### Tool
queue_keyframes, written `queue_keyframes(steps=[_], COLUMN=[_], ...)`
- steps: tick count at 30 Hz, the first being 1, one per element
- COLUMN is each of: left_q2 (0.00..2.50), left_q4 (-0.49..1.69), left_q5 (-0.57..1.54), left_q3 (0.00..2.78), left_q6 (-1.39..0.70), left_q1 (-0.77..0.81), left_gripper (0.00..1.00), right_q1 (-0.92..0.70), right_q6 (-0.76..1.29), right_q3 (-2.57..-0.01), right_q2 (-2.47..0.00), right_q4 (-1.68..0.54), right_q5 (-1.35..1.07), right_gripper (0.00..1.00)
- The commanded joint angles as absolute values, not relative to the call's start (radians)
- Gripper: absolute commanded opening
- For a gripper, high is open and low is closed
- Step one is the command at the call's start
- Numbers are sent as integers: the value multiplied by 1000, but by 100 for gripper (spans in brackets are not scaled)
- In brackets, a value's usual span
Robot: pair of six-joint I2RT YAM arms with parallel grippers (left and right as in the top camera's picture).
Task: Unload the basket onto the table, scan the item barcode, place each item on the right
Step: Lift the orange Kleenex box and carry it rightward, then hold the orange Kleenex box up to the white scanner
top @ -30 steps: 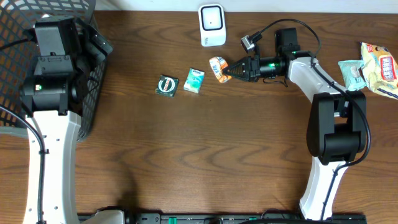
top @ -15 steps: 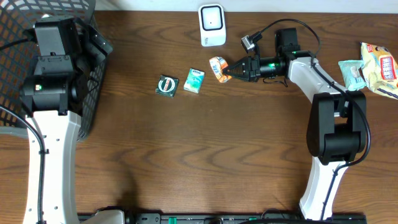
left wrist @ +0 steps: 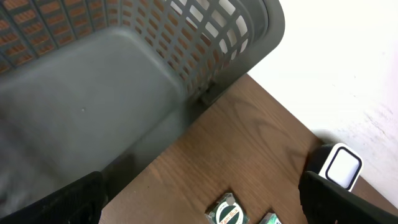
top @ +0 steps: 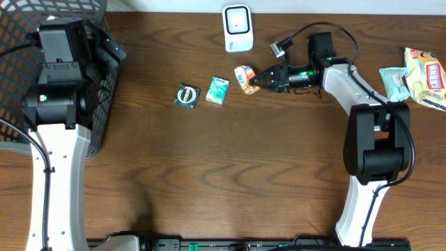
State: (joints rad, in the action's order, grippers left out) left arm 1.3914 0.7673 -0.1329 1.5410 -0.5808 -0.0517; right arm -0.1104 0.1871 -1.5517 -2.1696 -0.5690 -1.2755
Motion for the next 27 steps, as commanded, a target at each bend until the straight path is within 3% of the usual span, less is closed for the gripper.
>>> queue_keyframes(steps=[1,18,27], left_q2=[1386,1386,1386], left_q4=[771,771,771], left_q5=[-135,-135,-135], left_q3=[1543,1543,1543], left_q6=[-593,-593,-593], left_q1=[-56,-56,-56], left_gripper=[98,98,98], right_q1=[-146,-277,-430], right_q6=[216,160,103], right_q3=[-1549,-1732,-1748], right_q2=[-2185,-2147,-2147], right_q4=[-628,-984,-849], right_q5=[-979,-66,478], right_gripper=[1,1,1])
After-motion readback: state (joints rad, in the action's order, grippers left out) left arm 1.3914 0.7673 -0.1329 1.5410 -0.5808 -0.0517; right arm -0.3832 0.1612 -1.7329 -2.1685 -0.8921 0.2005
